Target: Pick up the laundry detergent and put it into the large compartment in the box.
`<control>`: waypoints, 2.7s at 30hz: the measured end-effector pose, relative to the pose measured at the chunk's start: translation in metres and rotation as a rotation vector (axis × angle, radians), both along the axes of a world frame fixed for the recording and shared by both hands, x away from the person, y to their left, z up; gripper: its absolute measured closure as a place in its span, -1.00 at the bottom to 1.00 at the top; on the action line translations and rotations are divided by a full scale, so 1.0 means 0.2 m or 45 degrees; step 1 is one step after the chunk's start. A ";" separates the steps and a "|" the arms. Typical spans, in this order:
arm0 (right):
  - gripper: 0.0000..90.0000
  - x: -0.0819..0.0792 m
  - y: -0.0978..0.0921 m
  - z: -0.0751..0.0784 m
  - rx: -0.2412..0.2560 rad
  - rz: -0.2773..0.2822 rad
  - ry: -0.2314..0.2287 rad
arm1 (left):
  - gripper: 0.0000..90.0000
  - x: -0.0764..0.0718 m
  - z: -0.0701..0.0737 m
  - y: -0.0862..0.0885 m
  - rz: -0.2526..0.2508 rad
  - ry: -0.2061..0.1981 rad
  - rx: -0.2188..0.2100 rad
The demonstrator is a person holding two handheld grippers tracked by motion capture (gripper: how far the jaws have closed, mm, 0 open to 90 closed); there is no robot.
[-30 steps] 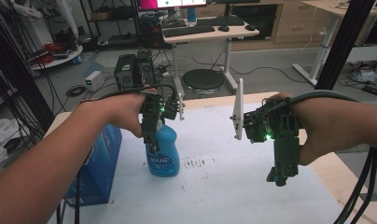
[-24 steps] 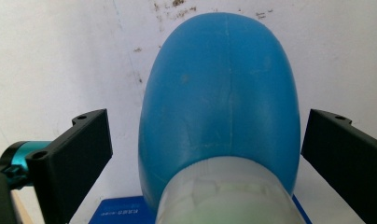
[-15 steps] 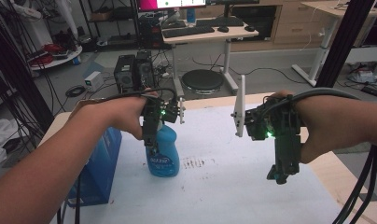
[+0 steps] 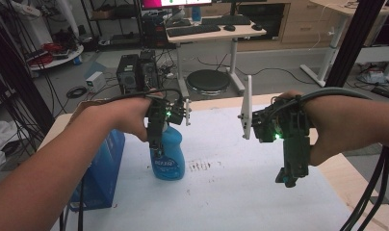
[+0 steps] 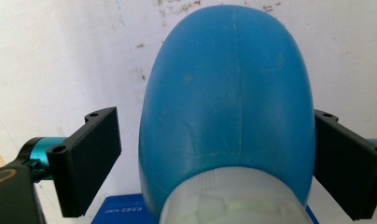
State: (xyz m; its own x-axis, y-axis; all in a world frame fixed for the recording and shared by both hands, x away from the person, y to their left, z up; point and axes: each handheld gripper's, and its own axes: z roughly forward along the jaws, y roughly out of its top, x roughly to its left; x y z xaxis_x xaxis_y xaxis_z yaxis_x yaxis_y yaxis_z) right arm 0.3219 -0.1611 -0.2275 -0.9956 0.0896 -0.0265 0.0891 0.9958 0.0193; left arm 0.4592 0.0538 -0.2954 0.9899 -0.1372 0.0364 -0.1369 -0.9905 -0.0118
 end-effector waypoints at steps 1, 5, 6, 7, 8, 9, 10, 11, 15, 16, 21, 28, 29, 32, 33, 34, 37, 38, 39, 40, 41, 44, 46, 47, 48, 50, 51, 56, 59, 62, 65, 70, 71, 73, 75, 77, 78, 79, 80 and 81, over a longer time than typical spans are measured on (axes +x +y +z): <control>-0.93 0.00 0.00 0.00 -0.002 0.002 -0.001 | -0.81 0.00 0.00 0.00 0.000 0.000 0.003; -0.93 0.00 0.00 -0.01 0.002 0.004 0.000 | -0.73 0.00 0.00 0.00 -0.008 -0.003 0.013; -0.93 0.00 0.00 -0.01 -0.002 0.002 0.000 | -0.72 -0.01 0.00 0.00 -0.006 -0.003 0.012; -0.93 0.01 0.00 -0.01 -0.001 0.011 0.001 | -0.72 -0.01 0.00 0.00 -0.008 -0.005 0.011; -0.93 0.00 0.00 -0.01 -0.002 0.003 0.003 | -0.72 0.00 0.00 0.00 -0.009 -0.007 0.010; -0.93 0.00 0.00 -0.01 -0.002 0.003 0.003 | -0.72 0.00 0.00 0.00 -0.009 -0.007 0.010; -0.93 0.00 0.01 -0.02 0.001 0.009 0.004 | -0.71 -0.01 0.00 0.00 -0.006 -0.010 0.006; -0.93 0.00 0.01 -0.02 -0.003 0.006 0.005 | -0.70 -0.01 0.00 0.00 -0.009 -0.014 0.009; -0.93 0.00 0.01 -0.02 -0.002 0.003 0.006 | -0.69 -0.01 0.00 0.00 -0.010 -0.017 0.010; -0.93 0.01 0.01 -0.02 -0.002 0.005 0.008 | -0.69 -0.01 0.00 0.00 -0.010 -0.017 0.010; -0.93 0.01 0.01 -0.03 0.002 0.006 0.007 | -0.67 -0.01 0.00 0.00 -0.011 -0.022 0.006; -0.93 0.01 0.02 -0.03 0.000 0.007 0.008 | -0.52 -0.02 0.00 -0.01 -0.021 -0.022 0.004; -0.93 0.01 0.02 -0.03 0.000 0.007 0.008 | -0.51 -0.02 0.00 -0.01 -0.021 -0.022 0.004; -0.93 0.01 0.02 -0.03 0.003 0.007 0.008 | -0.48 -0.02 0.00 -0.01 -0.025 -0.020 0.007; -0.93 0.01 0.02 -0.03 0.002 0.007 0.008 | -0.48 -0.02 0.00 -0.01 -0.026 -0.021 0.009; -0.93 0.01 0.02 -0.03 0.000 0.004 0.008 | -0.46 -0.02 0.00 -0.01 -0.025 -0.020 0.009; -0.93 0.01 0.02 -0.03 0.003 0.006 0.008 | -0.44 -0.02 0.00 -0.01 -0.025 -0.013 0.010; -0.93 0.01 0.02 -0.03 0.002 0.005 0.009 | -0.43 -0.02 0.00 -0.01 -0.025 -0.013 0.010; -0.93 0.01 0.02 -0.03 0.002 0.005 0.009 | -0.43 -0.02 0.00 -0.01 -0.023 -0.015 0.008; -0.93 0.01 0.02 -0.03 0.001 0.005 0.010 | -0.43 -0.02 0.00 -0.01 -0.023 -0.013 0.009; -0.93 0.01 0.02 -0.03 0.002 0.008 0.009 | -0.42 -0.02 0.00 -0.01 -0.024 -0.014 0.009; -0.93 0.01 0.02 -0.03 0.002 0.005 0.010 | -0.35 -0.02 0.00 -0.01 -0.026 -0.016 0.011; -0.93 0.01 0.02 -0.04 0.001 0.007 0.011 | -0.34 -0.02 0.00 -0.01 -0.027 -0.011 0.011; -0.93 0.01 0.02 -0.04 0.001 0.006 0.011 | -0.34 -0.02 0.00 -0.01 -0.025 -0.012 0.014; -0.93 0.01 0.02 -0.04 0.002 0.006 0.011 | -0.34 -0.02 0.00 -0.01 -0.028 -0.011 0.015; -0.93 0.01 0.02 -0.04 0.003 0.006 0.011 | -0.34 -0.02 0.00 -0.01 -0.027 -0.011 0.017; -0.93 0.01 0.02 -0.04 0.002 0.004 0.011 | -0.34 -0.02 0.00 -0.02 -0.033 -0.011 0.019; -0.93 0.01 0.02 -0.04 0.004 0.005 0.012 | -0.27 -0.03 0.00 -0.02 -0.034 -0.013 0.026; -0.93 0.01 0.02 -0.04 0.008 0.003 0.011 | -0.20 -0.03 0.00 -0.02 -0.032 -0.015 0.027; -0.93 0.01 0.02 -0.04 0.009 0.012 0.010 | -0.16 -0.03 0.00 -0.02 -0.043 -0.037 0.027; -0.93 0.01 0.02 -0.04 0.006 0.007 0.010 | -0.15 -0.03 0.00 -0.02 -0.047 -0.038 0.023; -0.93 0.01 0.03 -0.04 0.007 0.007 0.012 | -0.15 -0.03 0.00 -0.02 -0.021 -0.036 0.020; -0.93 0.01 0.03 -0.04 0.009 0.015 0.008 | -0.15 -0.03 0.00 -0.02 -0.014 -0.035 0.030; -0.93 0.01 0.03 -0.04 0.007 0.016 0.005 | -0.15 -0.03 0.01 -0.02 -0.003 -0.029 0.027; -0.93 0.00 0.04 -0.04 0.007 0.013 0.005 | -0.15 -0.03 0.03 -0.01 0.029 -0.005 0.017; -0.93 0.01 0.04 -0.04 0.003 0.017 0.007 | -0.15 -0.03 0.06 0.01 0.056 0.012 0.010; -0.93 0.01 0.04 -0.04 0.002 0.016 0.008 | -0.15 -0.03 0.08 0.02 0.070 0.016 0.007; -0.93 0.01 0.03 -0.04 0.004 0.016 0.007 | -0.15 -0.03 0.08 0.02 0.070 0.016 0.007; -0.93 0.01 0.03 -0.04 0.004 0.016 0.007 | -0.15 -0.03 0.10 0.03 0.088 0.014 -0.001; -0.93 0.01 0.03 -0.04 0.003 0.016 0.006 | -0.15 -0.02 0.13 0.04 0.102 0.007 -0.004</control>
State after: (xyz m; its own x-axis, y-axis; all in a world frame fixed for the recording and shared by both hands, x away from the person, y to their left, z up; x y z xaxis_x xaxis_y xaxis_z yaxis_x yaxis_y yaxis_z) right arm 0.3242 -0.1541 -0.2359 -0.9968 0.0769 -0.0212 0.0764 0.9968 0.0213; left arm 0.4543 0.0610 -0.2696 0.9979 -0.0575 0.0313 -0.0573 -0.9983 -0.0084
